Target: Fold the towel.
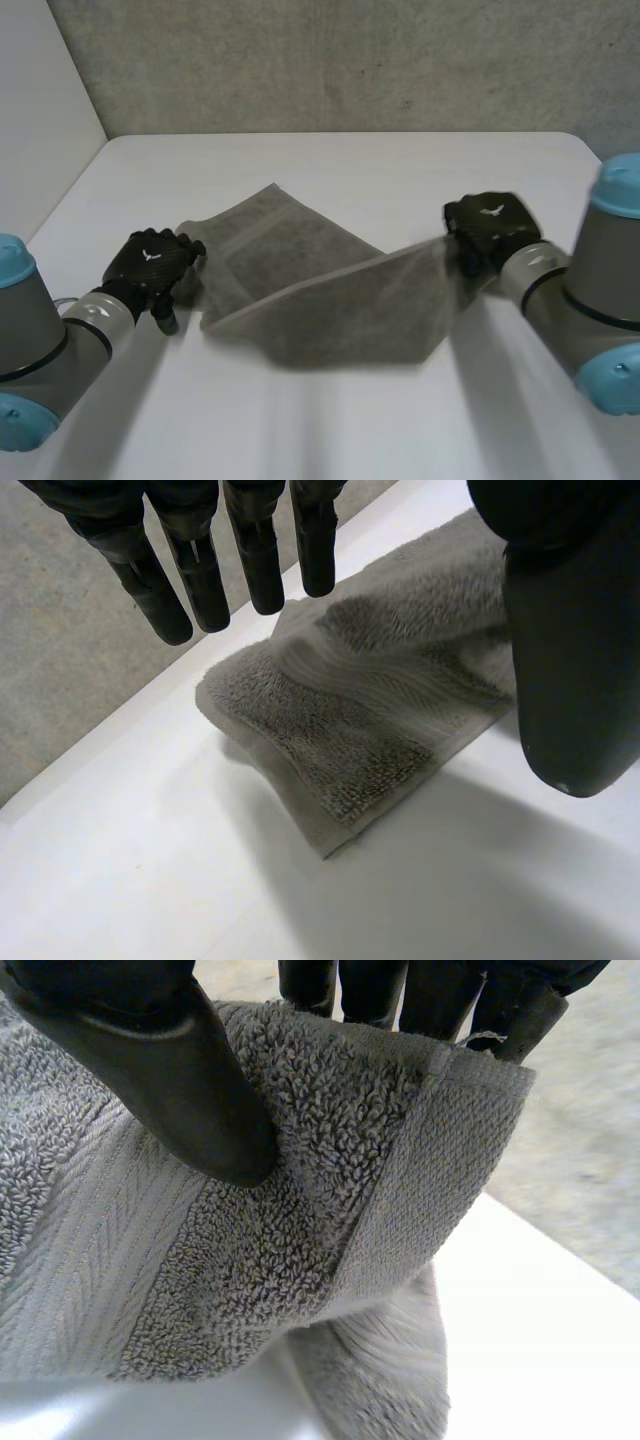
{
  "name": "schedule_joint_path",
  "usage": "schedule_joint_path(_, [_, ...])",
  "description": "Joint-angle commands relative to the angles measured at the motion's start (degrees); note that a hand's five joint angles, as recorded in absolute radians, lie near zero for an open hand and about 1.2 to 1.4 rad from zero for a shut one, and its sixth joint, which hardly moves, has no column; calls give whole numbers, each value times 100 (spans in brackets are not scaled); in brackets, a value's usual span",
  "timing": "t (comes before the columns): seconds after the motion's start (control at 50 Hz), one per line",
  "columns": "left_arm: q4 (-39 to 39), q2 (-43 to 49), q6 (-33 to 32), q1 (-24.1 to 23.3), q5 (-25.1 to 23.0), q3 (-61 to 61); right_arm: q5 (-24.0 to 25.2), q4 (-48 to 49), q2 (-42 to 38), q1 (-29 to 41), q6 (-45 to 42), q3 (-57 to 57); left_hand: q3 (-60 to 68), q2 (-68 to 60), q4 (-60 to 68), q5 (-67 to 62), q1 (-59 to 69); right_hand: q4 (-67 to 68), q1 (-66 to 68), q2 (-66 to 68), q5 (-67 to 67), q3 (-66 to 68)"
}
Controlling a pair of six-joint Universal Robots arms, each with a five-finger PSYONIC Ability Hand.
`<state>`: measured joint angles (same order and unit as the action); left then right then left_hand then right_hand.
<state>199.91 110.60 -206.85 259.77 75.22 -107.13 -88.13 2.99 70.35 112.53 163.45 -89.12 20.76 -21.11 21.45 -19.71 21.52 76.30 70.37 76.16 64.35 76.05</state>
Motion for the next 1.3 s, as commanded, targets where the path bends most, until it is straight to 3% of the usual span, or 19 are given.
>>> schedule_joint_path(0.02, [-4, -118, 13, 13, -8, -106, 41, 730, 286, -531, 213, -563, -146, 181, -215, 1041, -222, 370, 963, 384, 565, 395])
schedule_joint_path(0.18, [75, -65, 48, -40, 19, -115, 85, 853, 40, -715, 407, -704, 443, -407, 373, 453, 367, 370, 963, 384, 565, 395])
schedule_joint_path(0.38, [93, -56, 65, -66, 10, -176, 94, 923, -363, -707, 398, -642, 2847, -2811, 2777, -1951, 2771, 370, 963, 384, 565, 395])
schedule_joint_path(0.5, [92, -74, 22, -49, 1, -273, 111, 923, -443, -680, 371, -625, 2007, -1972, 1938, -1112, 1931, 370, 963, 384, 565, 395])
schedule_joint_path(0.54, [101, -30, 22, -75, 10, -247, 111, 923, -460, -671, 371, -616, -219, 254, -288, 1114, -295, 370, 963, 384, 565, 395])
schedule_joint_path(0.58, [101, -4, 22, -84, 10, -212, 111, 923, -469, -663, 371, -616, -613, 649, -682, 1509, -689, 370, 963, 384, 565, 395])
schedule_joint_path(1.3, [215, 1631, 57, -260, 54, 1616, 111, 923, -689, -654, 336, -677, 1015, -979, 945, -119, 939, 370, 963, 384, 565, 395])
